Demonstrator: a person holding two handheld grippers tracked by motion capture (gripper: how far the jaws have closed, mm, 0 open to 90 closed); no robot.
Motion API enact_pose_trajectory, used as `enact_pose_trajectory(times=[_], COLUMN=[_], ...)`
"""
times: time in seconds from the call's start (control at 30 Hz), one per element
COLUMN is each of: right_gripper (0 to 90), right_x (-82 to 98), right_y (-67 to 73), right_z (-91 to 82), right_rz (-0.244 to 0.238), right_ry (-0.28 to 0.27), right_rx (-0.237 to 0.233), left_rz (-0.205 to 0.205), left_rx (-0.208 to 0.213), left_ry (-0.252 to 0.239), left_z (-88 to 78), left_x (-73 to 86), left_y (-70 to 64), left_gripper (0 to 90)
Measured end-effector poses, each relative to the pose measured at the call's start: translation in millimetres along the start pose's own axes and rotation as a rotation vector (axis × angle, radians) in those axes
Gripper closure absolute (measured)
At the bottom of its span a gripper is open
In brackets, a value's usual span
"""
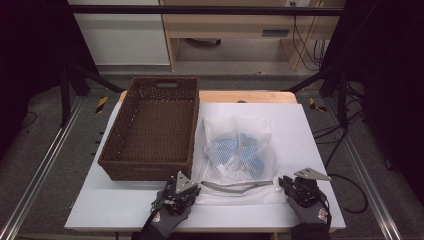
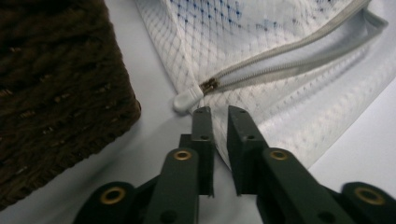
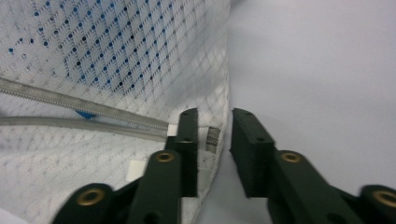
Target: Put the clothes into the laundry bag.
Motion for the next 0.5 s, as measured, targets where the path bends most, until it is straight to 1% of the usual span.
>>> enact_pose_trajectory(times=[0.03,0.07,0.1,0.13,0.2,0.27,0.33,0.5], right_gripper=[67.8,64.3,60.3,56.5,49.4,40.0,35.2,27.8], right_x=[-0.3,-0.8,-1.2,-1.9,-3.2,-3.9,-3.8,-1.1], right_y=[-0.6,-0.3,-0.3,-1.2,-2.5,-5.1,-7.8,-17.7], right_z=[0.2,-0.2,-0.2,-0.4,-1.9,-2.6,-3.5,-5.5], right_rz=[-0.016,-0.015,-0.018,-0.029,-0.031,-0.034,-0.024,-0.007], right_ry=[-0.011,-0.021,-0.031,-0.046,-0.066,-0.088,-0.092,-0.098], right_rx=[0.005,-0.004,-0.001,0.014,0.025,0.047,0.059,0.088], left_rz=[-0.003,-0.008,-0.010,-0.009,-0.006,0.001,0.004,0.007], left_rx=[-0.002,0.001,0.007,0.004,0.004,0.006,0.006,0.011], left_ry=[-0.014,-0.028,-0.038,-0.053,-0.068,-0.080,-0.086,-0.084], left_z=[-1.7,-3.1,-5.6,-8.0,-10.4,-12.4,-14.0,-20.5], left_x=[-0.9,-1.6,-2.5,-3.1,-3.2,-2.6,-1.3,2.9], left_y=[1.7,2.6,4.2,5.6,7.6,10.4,13.7,19.9], left_gripper=[75.8,72.4,70.9,68.9,63.5,57.6,52.5,45.2])
Point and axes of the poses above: each handheld gripper's, and its own axes: z roughly forward along the jaws, x roughly out of its underside, y roughly to its left, the point moved 3 cm from there along z, roughly forward along the jaws, and after that the axes turned 9 degrees about -z, right-handed, at the moved point
